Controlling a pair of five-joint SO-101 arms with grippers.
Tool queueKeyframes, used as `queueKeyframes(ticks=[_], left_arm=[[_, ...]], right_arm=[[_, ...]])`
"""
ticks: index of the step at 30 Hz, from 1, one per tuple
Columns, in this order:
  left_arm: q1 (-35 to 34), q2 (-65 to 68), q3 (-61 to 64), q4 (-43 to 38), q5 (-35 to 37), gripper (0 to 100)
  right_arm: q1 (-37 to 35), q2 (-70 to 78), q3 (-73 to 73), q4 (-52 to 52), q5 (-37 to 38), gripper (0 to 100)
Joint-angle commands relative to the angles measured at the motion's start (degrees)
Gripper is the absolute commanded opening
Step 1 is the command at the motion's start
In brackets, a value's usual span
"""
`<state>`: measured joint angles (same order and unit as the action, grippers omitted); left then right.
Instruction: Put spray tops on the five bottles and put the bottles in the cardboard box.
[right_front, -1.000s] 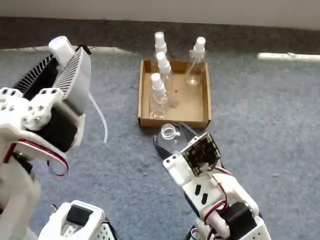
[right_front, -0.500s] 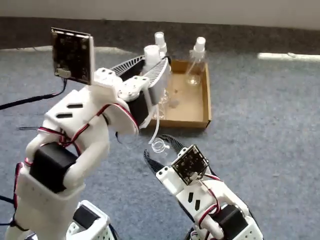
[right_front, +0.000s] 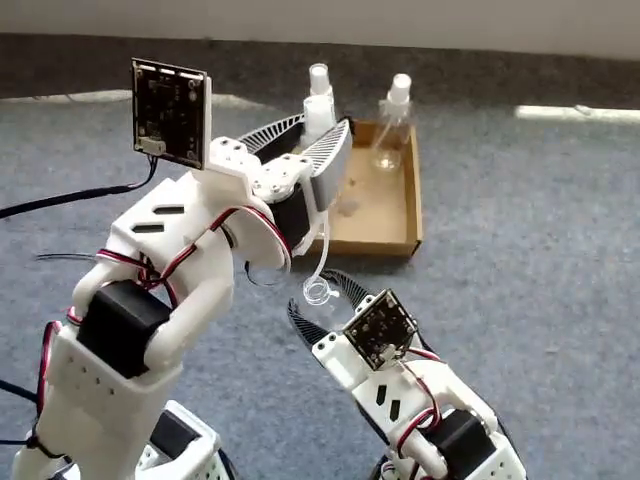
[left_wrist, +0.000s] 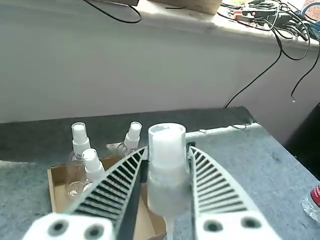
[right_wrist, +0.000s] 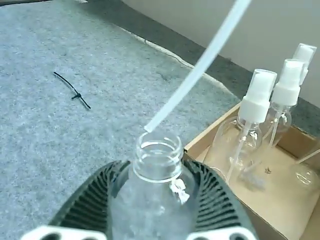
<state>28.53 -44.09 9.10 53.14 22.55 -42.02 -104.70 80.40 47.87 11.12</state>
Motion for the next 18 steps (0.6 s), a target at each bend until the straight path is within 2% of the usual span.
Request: queueKeyframes(ticks=[1, 13, 15, 18], left_arm=[[1.36, -0.66, 1.45, -2.46, -0.44, 0], [1.36, -1.19, 7.25, -4.57, -0.44, 0], [1.36, -1.19, 7.25, -4.48, -0.44, 0], [1.36, -1.19, 7.34, -0.18, -0.44, 0]], right_arm=[[-0.66, -0.57, -0.66, -1.54, -0.62, 0.5], [0.04, -0.57, -0.75, -3.47, -0.70, 0.5], [2.07, -0.57, -0.75, -4.97, -0.70, 0.5], [6.46, -0.57, -0.75, -7.78, -0.70, 0.5]])
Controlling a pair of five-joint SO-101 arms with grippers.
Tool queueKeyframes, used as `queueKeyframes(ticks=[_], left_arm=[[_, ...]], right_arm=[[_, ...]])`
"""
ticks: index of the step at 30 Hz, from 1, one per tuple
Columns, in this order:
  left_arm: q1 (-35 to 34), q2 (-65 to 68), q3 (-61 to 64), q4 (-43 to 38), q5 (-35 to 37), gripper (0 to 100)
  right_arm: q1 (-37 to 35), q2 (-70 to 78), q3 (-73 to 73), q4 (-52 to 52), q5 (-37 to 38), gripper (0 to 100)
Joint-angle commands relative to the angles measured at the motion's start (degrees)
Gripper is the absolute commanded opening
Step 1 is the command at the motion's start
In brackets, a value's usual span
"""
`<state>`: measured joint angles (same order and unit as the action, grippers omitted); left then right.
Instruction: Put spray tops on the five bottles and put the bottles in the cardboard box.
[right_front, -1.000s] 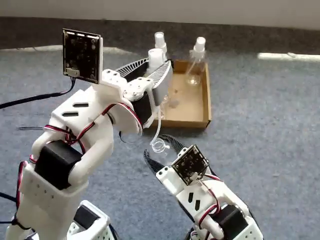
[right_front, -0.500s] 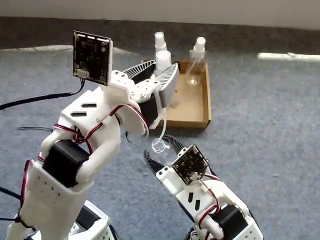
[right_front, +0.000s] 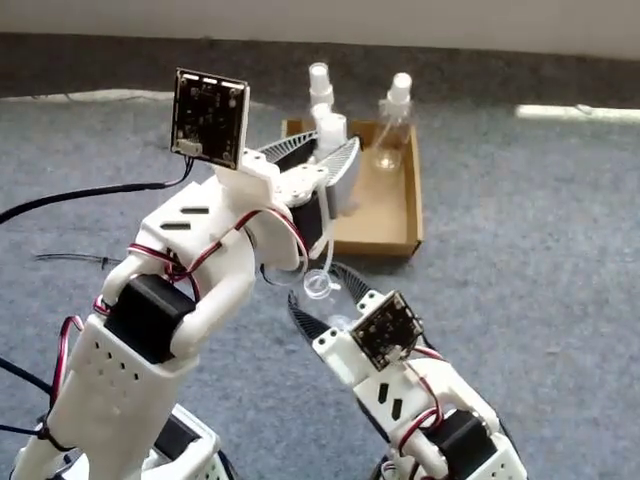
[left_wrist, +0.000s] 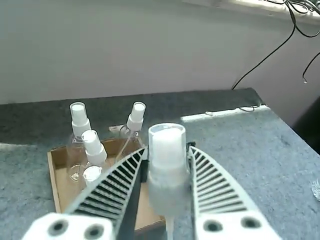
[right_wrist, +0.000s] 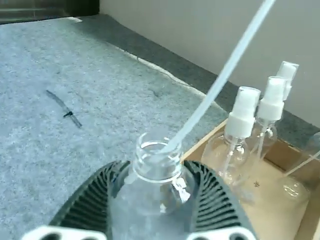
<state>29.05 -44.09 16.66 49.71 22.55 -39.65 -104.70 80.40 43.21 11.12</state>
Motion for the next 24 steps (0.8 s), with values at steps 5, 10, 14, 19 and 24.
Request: queueKeyframes(ticks=[5, 10, 14, 19, 24], left_arm=[[0.92, -1.27, 0.92, 8.35, -0.44, 0], [4.44, -1.27, 3.21, 8.70, -3.60, 0], [9.27, -1.27, 4.79, 8.44, -9.14, 1], [8.92, -1.27, 4.79, 8.70, -11.34, 2], [8.31, -1.19, 4.79, 11.96, -13.80, 16]], right_arm=[[8.22, -0.40, -0.75, -5.67, -3.43, 0.5], [9.89, 1.54, -3.65, -5.49, -4.13, 0.5], [10.33, 9.10, -7.69, -5.49, -4.22, 0.5], [10.24, 13.67, -10.59, -5.49, -4.84, 0.5], [10.24, 13.67, -10.95, -5.49, -7.56, 0.5]])
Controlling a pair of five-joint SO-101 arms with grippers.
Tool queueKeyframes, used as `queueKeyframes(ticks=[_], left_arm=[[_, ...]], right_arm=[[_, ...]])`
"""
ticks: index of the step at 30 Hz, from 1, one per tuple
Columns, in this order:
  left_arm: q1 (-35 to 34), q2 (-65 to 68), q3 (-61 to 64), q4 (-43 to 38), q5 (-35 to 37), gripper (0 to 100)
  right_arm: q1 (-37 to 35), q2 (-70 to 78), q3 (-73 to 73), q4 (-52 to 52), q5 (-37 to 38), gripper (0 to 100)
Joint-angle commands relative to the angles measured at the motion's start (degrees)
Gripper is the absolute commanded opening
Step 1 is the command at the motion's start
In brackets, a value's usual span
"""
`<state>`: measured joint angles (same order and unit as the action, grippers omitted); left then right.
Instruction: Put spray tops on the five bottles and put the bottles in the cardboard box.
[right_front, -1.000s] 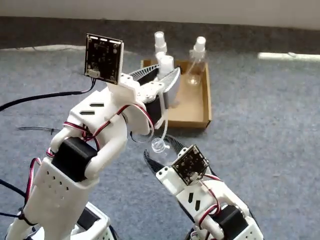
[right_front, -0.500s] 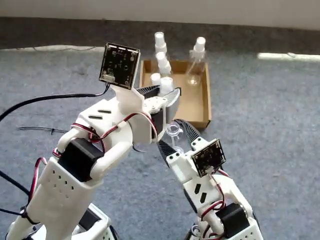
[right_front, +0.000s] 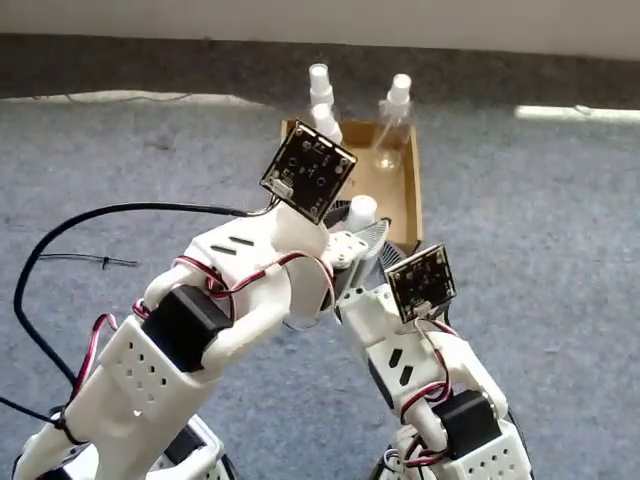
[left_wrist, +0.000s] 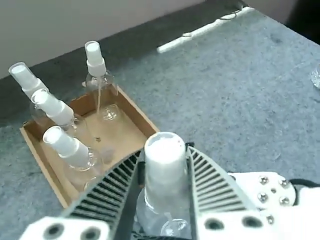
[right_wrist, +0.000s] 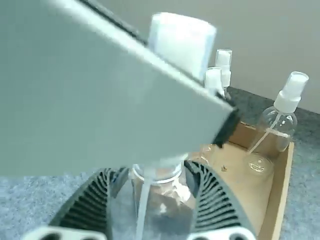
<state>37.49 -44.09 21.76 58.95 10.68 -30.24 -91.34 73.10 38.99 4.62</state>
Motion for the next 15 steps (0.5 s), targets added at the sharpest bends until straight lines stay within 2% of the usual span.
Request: queueKeyframes(ticks=[1, 3, 15], left_arm=[[-0.22, -1.19, -0.75, 3.16, -2.02, 19], [-0.66, -1.19, -1.01, 3.16, -2.11, 21], [-9.10, -1.19, -12.18, 1.49, -2.02, 21]], right_arm=[[0.84, 0.31, -3.65, -1.27, -1.23, 0.5], [0.84, 0.31, -3.65, -1.27, -1.32, 0.5], [0.84, 0.31, -3.30, -1.19, -1.05, 0.5]])
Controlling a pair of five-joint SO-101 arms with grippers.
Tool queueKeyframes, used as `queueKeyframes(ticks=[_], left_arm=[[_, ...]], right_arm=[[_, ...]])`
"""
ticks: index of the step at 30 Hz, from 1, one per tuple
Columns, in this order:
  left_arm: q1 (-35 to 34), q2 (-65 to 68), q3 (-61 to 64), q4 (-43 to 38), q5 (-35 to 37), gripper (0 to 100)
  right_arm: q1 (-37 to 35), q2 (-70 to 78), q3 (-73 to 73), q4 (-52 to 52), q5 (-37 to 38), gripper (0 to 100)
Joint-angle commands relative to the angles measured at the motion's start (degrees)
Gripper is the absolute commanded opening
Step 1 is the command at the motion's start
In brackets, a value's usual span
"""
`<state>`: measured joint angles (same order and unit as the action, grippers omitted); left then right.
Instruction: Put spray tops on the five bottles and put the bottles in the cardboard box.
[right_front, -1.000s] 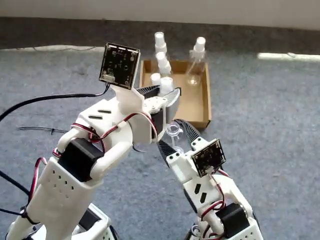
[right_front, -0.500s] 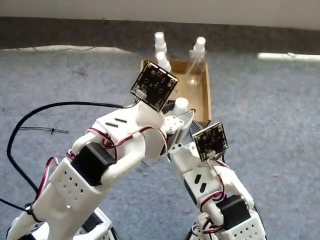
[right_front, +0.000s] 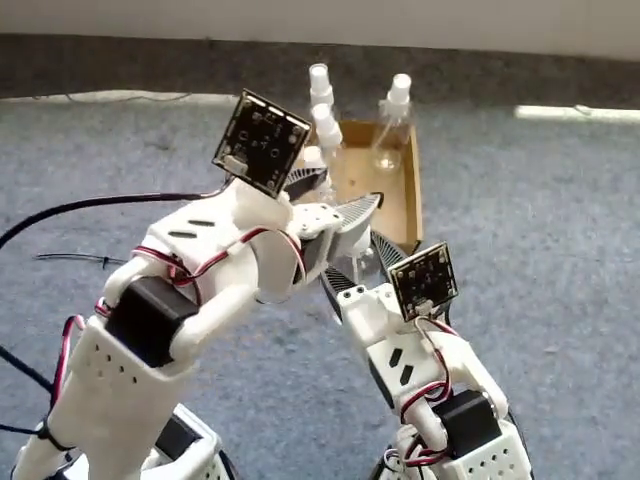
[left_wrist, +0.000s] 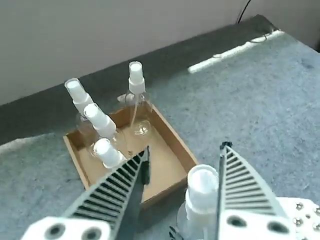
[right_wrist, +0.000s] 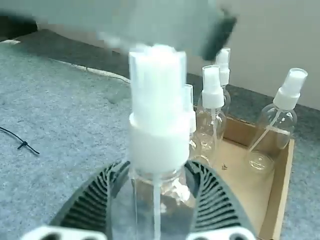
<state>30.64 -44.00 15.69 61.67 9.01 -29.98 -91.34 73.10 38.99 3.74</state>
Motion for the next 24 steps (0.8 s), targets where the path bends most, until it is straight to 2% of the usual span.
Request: queueKeyframes(ticks=[1, 4, 9, 14, 20, 24], left_arm=[[-2.42, -1.19, -6.46, -1.23, -0.35, 21], [-2.15, -0.84, -4.18, -1.32, -0.35, 21], [-1.98, -0.84, 6.37, -1.93, -0.44, 21], [-2.24, -1.27, 14.90, -6.24, -0.53, 21], [-2.42, -1.36, 6.73, -3.16, -0.53, 21], [-2.59, -1.36, -3.82, 2.55, -0.53, 21]], right_arm=[[0.57, 0.31, -3.30, -1.19, -0.18, 0.5], [0.57, 0.31, -3.47, -1.19, -0.18, 0.5], [0.57, -0.66, -3.47, -1.19, -0.18, 0.5], [0.57, -6.37, -3.21, -1.19, -0.18, 0.5], [1.01, -7.60, -3.12, -1.10, -0.09, 0.5], [6.90, -7.52, -3.47, -1.10, 0.00, 0.5]])
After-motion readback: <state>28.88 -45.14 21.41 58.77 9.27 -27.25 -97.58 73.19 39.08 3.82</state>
